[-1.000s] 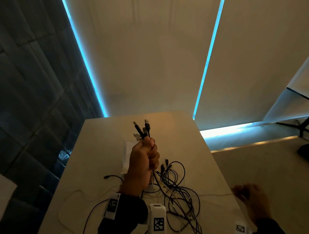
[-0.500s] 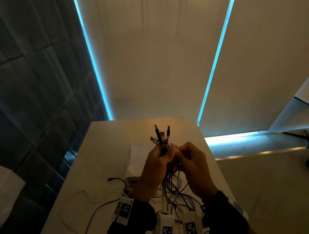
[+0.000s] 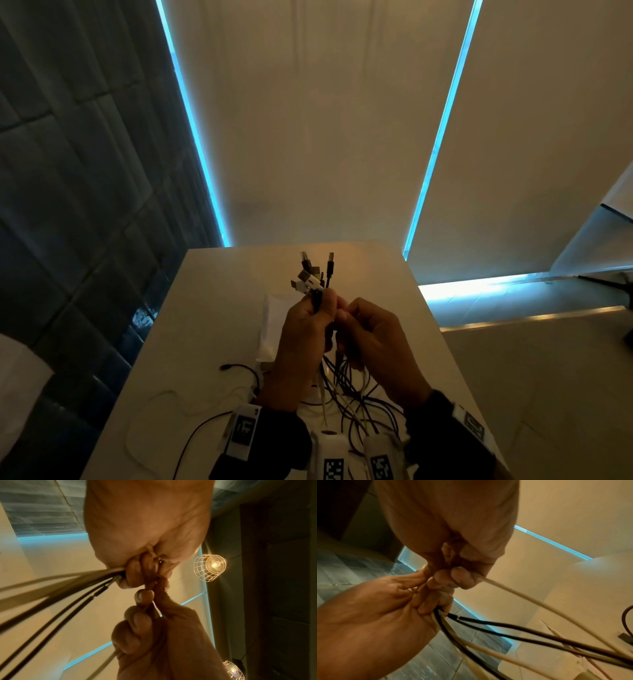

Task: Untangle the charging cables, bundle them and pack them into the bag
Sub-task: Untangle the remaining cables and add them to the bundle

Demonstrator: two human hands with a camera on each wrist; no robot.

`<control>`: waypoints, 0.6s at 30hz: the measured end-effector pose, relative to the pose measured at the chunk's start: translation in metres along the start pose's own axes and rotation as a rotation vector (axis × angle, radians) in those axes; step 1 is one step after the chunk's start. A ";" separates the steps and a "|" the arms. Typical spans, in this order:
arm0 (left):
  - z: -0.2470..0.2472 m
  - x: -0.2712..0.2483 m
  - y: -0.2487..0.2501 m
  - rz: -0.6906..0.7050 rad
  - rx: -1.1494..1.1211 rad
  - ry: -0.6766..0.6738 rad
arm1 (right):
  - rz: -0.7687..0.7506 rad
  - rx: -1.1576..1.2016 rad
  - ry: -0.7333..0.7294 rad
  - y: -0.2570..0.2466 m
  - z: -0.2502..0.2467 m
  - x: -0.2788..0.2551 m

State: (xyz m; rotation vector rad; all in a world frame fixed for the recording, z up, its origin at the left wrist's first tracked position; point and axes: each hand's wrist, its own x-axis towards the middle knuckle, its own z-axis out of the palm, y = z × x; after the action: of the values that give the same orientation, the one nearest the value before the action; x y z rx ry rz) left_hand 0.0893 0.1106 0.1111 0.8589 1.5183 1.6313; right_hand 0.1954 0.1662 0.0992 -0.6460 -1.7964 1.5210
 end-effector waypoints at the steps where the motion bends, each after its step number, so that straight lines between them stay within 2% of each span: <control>1: -0.001 0.000 0.000 -0.002 0.002 0.026 | 0.000 -0.014 -0.011 0.001 0.000 0.001; 7: -0.007 0.007 0.003 0.004 -0.145 0.154 | -0.011 -0.127 -0.073 0.024 -0.002 0.000; 12: -0.008 0.006 0.004 0.008 -0.356 0.125 | 0.047 -0.186 -0.111 0.043 0.000 0.002; 18: -0.020 0.008 0.005 0.052 -0.410 0.158 | 0.102 -0.213 -0.151 0.068 0.001 0.001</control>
State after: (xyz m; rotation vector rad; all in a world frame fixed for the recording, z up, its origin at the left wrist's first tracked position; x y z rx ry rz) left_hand 0.0680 0.1072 0.1149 0.5581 1.2041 1.9950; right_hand 0.1903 0.1793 0.0326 -0.7517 -2.0889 1.4902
